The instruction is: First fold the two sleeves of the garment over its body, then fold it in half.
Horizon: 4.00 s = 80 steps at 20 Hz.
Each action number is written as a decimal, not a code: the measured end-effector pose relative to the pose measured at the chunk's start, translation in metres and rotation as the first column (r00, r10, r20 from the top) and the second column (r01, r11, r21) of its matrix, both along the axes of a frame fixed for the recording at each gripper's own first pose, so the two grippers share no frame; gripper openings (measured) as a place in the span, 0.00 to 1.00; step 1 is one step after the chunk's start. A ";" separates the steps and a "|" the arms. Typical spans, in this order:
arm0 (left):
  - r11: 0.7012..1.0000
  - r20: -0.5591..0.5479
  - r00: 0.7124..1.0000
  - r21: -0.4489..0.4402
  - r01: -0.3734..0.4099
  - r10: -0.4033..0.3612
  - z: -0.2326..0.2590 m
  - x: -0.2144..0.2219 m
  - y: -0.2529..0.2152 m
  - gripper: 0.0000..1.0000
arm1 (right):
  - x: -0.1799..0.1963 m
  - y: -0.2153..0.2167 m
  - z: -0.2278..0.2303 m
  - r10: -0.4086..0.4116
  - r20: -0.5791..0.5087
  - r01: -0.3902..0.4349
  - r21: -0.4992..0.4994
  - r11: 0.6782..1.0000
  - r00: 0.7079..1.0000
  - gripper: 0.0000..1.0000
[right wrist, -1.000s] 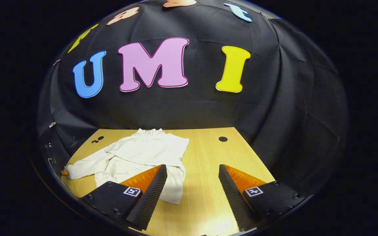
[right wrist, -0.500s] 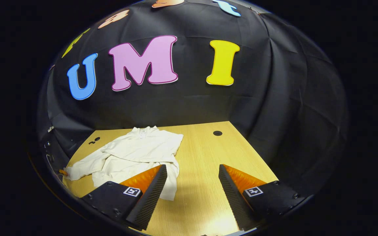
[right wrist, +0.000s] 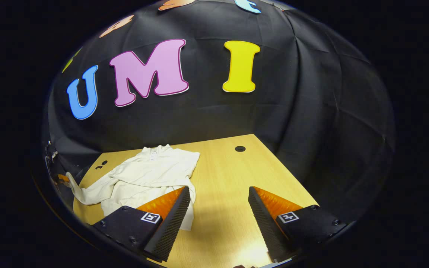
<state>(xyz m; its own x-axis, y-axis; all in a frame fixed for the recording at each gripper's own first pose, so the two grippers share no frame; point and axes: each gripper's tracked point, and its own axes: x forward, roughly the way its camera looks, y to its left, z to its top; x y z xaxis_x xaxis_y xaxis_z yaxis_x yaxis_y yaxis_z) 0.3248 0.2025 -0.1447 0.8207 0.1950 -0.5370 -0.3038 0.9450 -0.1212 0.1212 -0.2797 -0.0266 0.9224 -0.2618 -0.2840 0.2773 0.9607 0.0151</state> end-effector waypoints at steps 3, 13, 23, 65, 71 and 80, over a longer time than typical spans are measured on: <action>0.999 0.046 0.998 0.029 0.045 -0.047 0.037 0.036 -0.027 0.06 | 0.003 -0.006 -0.001 -0.008 -0.002 0.008 0.013 1.000 1.000 0.97; 0.974 0.184 0.957 0.085 0.212 -0.224 0.122 0.151 -0.177 0.06 | 0.020 -0.032 -0.017 -0.037 -0.031 0.038 0.031 0.999 0.999 0.97; 0.855 0.199 0.832 0.109 0.506 -0.518 0.113 0.199 -0.407 0.06 | 0.038 -0.051 -0.042 -0.022 -0.092 0.023 0.005 1.000 0.996 0.97; 0.903 -0.256 0.875 0.015 0.429 -0.411 -0.150 -0.065 -0.239 0.98 | 0.078 0.094 -0.200 0.220 -0.388 -0.173 0.153 0.973 0.895 0.99; 0.885 -0.234 0.870 0.068 0.461 -0.435 -0.158 -0.066 -0.240 0.99 | 0.078 0.091 -0.223 0.184 -0.424 -0.137 0.138 0.981 0.887 0.99; 0.857 -0.213 0.843 0.041 0.513 -0.494 -0.159 -0.068 -0.267 0.29 | 0.076 0.109 -0.226 0.188 -0.441 -0.146 0.126 0.981 0.878 0.47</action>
<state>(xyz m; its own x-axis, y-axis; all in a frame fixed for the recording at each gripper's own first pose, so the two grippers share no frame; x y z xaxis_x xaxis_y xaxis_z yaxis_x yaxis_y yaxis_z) 0.2571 -0.0644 -0.3032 0.7045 -0.1606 -0.6912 0.2089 0.9778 -0.0143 0.1976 -0.1708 -0.2523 0.7183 -0.0707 -0.6922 0.1099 0.9939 0.0125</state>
